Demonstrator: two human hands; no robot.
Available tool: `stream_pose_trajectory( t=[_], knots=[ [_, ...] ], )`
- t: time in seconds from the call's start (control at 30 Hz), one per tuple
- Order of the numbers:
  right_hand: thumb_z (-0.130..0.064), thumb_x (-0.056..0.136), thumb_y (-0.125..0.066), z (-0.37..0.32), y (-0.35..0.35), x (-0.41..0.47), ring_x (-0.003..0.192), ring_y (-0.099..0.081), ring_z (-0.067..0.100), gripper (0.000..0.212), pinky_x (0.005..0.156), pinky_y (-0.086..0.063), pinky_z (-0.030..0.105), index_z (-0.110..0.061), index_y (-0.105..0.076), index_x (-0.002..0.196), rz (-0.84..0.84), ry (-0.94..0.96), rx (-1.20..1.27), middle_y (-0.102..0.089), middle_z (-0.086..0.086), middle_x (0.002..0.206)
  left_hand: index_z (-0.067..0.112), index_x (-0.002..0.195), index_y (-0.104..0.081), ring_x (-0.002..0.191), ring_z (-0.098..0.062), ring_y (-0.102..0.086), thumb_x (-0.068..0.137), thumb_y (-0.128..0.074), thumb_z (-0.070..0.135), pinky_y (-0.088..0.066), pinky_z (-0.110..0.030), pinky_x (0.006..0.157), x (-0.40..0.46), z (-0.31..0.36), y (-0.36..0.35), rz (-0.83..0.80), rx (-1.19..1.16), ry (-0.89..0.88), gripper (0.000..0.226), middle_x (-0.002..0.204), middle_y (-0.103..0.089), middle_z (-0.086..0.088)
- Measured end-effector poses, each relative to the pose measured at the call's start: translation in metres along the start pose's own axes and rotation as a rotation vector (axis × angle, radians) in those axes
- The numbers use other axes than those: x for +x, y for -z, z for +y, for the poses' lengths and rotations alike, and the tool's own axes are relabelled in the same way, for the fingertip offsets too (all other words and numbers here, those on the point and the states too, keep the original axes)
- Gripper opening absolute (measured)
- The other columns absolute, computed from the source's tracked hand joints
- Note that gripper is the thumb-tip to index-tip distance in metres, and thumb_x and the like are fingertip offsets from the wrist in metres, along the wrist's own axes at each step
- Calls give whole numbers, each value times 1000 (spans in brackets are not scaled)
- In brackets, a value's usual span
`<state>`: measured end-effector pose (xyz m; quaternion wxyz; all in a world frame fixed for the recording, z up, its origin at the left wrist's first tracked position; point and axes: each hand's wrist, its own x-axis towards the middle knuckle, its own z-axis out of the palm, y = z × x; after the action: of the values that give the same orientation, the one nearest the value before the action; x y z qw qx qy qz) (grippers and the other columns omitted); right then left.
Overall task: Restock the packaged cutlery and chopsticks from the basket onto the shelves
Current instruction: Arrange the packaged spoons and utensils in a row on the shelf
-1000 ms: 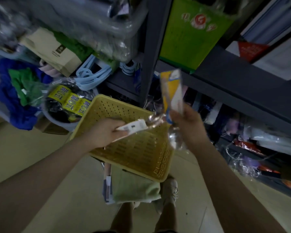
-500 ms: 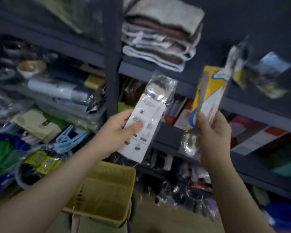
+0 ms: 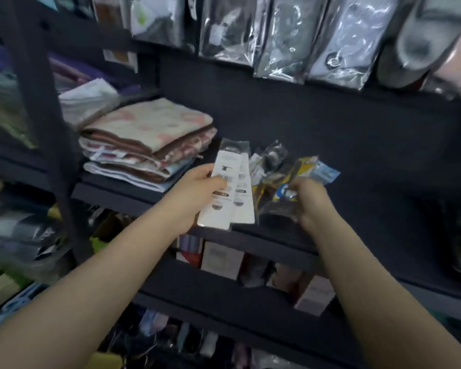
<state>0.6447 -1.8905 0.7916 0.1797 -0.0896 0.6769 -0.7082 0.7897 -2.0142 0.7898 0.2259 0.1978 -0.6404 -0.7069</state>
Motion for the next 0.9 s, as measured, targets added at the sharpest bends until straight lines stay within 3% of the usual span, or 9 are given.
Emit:
stream_pose_trajectory(
  t=[0.1,0.17,0.27,0.47,0.53,0.6,0.63,0.73,0.9],
  knots=[
    [8,79,-47,1,13,34,79,-61,31,18,65,-51,36,4,-56,93,-91,108,-288,-63,27,95,17,102,-62,66,-16,-69,89,-49,7,-55,-27,51,30,1,-26,47,42,1,21,89,-71,-5],
    [-5,76,-55,-1,25,53,98,-62,32,25,85,-53,43,-2,-59,101,-77,232,-571,-65,19,103,16,104,-62,70,-16,-68,89,-50,8,-55,-27,54,48,-1,-40,70,164,-52,21,94,-70,-7],
    [-26,81,-54,-7,46,59,111,-56,33,31,93,-46,37,-17,-64,109,-20,393,-934,-65,10,112,17,103,-63,76,-16,-66,88,-52,11,-54,-30,58,72,-4,-58,93,511,-202,20,95,-69,-3],
    [-18,89,-54,2,98,53,123,-47,26,32,108,-33,36,-8,-60,119,-148,561,-1003,-58,10,127,13,105,-61,59,-10,-52,88,-52,15,-37,-10,43,104,-22,-97,46,830,-291,20,73,-58,4],
    [-16,92,-50,5,101,51,128,-43,27,34,110,-30,32,-8,-55,125,-208,619,-1017,-52,10,134,10,97,-60,63,-12,-49,89,-50,13,-41,-18,54,107,-24,-110,6,880,-322,14,70,-51,5],
    [-19,95,-46,7,95,48,136,-33,25,40,112,-24,29,-10,-46,134,-281,662,-1070,-40,7,145,3,89,-58,82,-21,-52,89,-47,8,-45,-34,77,111,-26,-117,-53,923,-382,13,82,-54,-5],
    [-22,96,-45,7,91,45,140,-26,23,44,113,-19,27,-12,-41,138,-320,678,-1108,-33,6,151,-1,95,-60,91,-24,-53,90,-45,6,-44,-36,84,110,-24,-117,-61,912,-403,17,92,-57,-9],
    [-33,97,-41,6,76,42,146,-12,18,52,116,-10,26,-18,-29,145,-424,727,-1220,-17,5,158,9,120,-56,101,-19,-55,92,-41,5,-45,-23,82,104,-16,-96,7,854,-428,32,114,-55,-4],
    [-36,97,-40,4,49,52,147,-1,13,55,119,-2,31,-30,-19,148,-647,684,-1378,-7,-2,160,7,126,-50,121,-25,-48,89,-55,19,-34,-27,99,114,-17,-40,64,973,-318,40,131,-53,-13]
  ],
)
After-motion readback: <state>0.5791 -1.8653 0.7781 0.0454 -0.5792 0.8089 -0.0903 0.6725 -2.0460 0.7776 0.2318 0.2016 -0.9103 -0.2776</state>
